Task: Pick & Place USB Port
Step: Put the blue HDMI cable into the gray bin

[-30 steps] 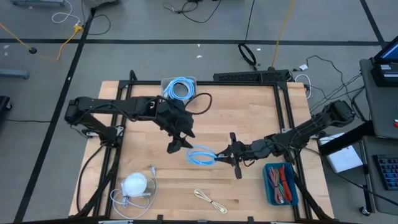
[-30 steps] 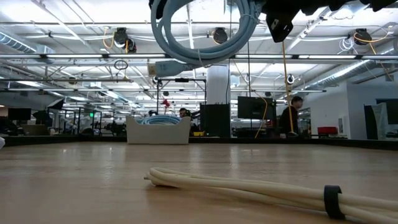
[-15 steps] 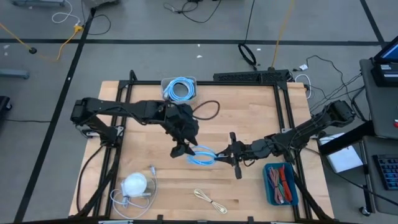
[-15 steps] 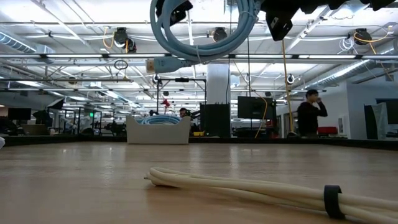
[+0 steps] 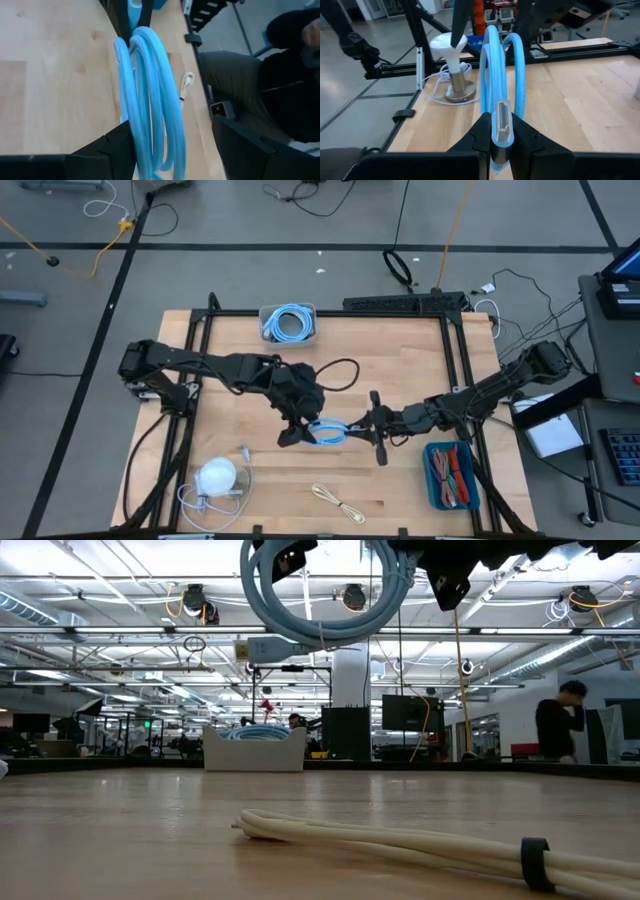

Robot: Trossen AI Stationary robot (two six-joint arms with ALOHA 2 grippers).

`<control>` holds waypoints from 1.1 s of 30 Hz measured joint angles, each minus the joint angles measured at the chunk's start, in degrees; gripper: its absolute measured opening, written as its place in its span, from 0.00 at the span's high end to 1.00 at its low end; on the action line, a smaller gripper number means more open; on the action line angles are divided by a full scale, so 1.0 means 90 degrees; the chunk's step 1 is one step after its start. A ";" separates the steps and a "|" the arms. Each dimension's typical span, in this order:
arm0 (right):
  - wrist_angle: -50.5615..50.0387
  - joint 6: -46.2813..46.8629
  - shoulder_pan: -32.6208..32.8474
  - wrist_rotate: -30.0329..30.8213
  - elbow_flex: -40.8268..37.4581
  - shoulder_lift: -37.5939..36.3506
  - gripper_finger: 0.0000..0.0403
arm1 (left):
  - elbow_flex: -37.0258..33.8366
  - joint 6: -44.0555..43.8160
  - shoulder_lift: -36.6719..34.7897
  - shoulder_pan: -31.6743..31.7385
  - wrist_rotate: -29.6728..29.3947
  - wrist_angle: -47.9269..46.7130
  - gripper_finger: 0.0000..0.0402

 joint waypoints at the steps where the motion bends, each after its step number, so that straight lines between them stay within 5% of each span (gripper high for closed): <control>1: 0.0003 0.0003 -0.0005 0.0042 0.0000 0.0000 0.94 | 0.0000 0.0000 0.0000 -0.0012 -0.0098 -0.0001 0.39; 7: 0.0133 0.0004 -0.0020 0.0106 0.0000 0.0000 0.94 | 0.0000 -0.0161 0.0054 -0.0016 -0.0426 0.0022 0.45; 14: 0.0265 -0.0108 -0.0014 -0.0035 0.0000 0.0002 0.94 | 0.0002 -0.0016 0.0203 -0.0082 -0.0931 -0.0155 0.93; 19: 0.0665 -0.0096 0.0277 -0.0943 0.0000 0.0002 0.76 | 0.0005 0.0341 -0.0144 0.0059 -0.1693 -0.0921 0.93; 25: 0.0745 0.0175 0.0960 -0.0972 0.0000 0.0002 0.56 | 0.0004 0.0700 -0.0548 0.0933 -0.2369 -0.2041 0.93; 33: 0.0716 0.0352 0.1634 -0.0221 -0.0002 0.0186 0.51 | 0.1156 0.1425 -0.0469 0.2788 -0.2231 -0.3241 0.93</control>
